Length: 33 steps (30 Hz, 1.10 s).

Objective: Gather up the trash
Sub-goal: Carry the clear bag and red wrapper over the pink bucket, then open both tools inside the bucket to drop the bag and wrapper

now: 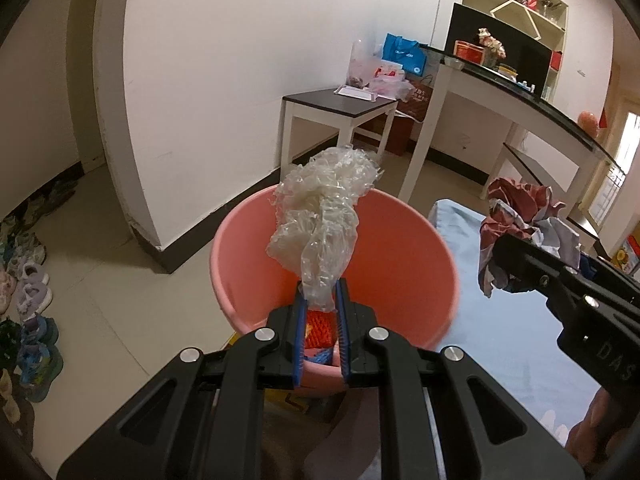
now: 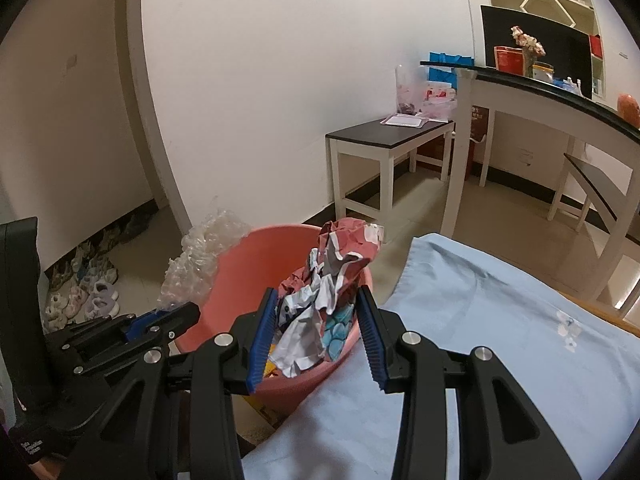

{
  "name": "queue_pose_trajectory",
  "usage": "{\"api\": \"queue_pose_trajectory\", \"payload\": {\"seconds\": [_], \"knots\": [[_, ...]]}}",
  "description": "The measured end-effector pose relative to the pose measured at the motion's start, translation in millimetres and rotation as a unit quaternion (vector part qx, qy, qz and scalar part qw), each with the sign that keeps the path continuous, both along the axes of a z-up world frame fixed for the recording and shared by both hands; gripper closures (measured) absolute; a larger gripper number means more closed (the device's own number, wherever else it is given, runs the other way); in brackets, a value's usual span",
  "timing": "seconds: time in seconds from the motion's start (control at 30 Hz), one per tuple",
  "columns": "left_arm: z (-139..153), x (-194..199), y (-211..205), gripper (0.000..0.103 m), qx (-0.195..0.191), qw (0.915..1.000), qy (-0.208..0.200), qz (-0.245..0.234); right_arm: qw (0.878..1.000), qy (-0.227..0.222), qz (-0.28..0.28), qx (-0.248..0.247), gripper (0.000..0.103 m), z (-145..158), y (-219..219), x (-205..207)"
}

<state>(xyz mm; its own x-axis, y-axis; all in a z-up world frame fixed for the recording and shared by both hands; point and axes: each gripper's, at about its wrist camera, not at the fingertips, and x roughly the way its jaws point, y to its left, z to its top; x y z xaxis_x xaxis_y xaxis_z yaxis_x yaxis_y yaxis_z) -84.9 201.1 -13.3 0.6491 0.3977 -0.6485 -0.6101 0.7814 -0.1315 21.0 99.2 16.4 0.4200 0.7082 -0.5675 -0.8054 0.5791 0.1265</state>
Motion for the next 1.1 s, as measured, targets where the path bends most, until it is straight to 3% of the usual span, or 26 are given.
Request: {"api": "queue_pose_trajectory", "payload": {"seconds": [1.1], "knots": [[-30, 23, 39, 0.089, -0.021, 0.9987, 0.046, 0.011, 0.998, 0.024, 0.025, -0.044, 0.063, -39, 53, 7]]}}
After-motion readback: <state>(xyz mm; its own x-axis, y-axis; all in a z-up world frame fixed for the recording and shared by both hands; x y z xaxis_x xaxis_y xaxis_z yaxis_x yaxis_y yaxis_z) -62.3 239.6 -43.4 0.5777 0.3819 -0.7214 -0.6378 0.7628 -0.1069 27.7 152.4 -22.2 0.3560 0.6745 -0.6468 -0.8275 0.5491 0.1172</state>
